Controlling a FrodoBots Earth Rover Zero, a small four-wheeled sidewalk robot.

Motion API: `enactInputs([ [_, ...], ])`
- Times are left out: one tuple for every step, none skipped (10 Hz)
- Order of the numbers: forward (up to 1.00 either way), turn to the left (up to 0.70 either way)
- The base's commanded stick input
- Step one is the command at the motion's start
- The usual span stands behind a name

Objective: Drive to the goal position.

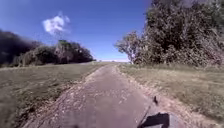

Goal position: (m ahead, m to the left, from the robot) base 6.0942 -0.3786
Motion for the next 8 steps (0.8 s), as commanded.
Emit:
enactInputs([
  [0.70,0.00],
  [0.70,0.00],
  [0.70,0.00],
  [0.70,0.00],
  [0.70,0.00],
  [0.70,0.13],
  [0.70,0.30],
  [0.70,0.35],
])
